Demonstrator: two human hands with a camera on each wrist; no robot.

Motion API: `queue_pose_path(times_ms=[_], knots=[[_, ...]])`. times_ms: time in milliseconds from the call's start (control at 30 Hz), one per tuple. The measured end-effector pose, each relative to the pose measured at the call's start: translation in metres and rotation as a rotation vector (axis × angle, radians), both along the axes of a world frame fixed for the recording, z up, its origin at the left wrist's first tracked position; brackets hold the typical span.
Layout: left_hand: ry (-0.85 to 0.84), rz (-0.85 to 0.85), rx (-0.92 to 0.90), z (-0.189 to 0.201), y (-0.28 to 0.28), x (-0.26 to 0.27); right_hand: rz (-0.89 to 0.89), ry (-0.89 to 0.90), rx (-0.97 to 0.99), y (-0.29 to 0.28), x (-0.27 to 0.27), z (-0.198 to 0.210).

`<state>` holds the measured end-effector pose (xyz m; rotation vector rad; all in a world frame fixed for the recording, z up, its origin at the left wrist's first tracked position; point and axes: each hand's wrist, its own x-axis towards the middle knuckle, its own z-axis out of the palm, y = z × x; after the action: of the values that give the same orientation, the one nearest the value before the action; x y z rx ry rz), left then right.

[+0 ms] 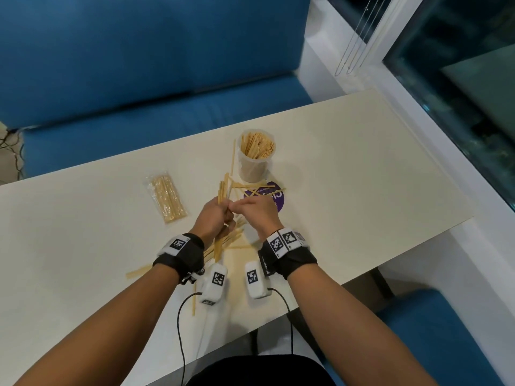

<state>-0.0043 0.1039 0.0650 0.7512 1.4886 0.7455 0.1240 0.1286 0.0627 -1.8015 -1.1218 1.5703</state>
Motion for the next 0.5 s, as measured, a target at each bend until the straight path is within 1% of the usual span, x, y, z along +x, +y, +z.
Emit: queue_pose_path(times_ms=[67,133,167,233,300,400,500], knots=[[-0.055,0.023,-0.026,0.001,-0.001,0.000,0.052,-0.060,0.064,0.006,0.005,0.010],[-0.139,0.040,-0.062,0.003,-0.002,-0.002,0.011,-0.102,0.186,0.015,0.011,0.022],[-0.187,0.040,-0.082,0.006,-0.002,-0.002,0.007,-0.112,0.249,0.020,0.013,0.030],[-0.237,0.005,-0.110,0.013,-0.002,-0.002,0.076,-0.087,0.330,0.031,0.014,0.042],[-0.205,-0.046,-0.090,0.022,0.000,0.001,0.208,-0.048,0.349,0.041,0.012,0.052],[-0.106,-0.083,-0.018,0.033,0.006,0.011,0.419,-0.046,0.348,0.046,0.009,0.063],[0.084,-0.133,0.035,0.035,0.016,0.015,0.649,-0.185,0.406,0.050,0.014,0.074]])
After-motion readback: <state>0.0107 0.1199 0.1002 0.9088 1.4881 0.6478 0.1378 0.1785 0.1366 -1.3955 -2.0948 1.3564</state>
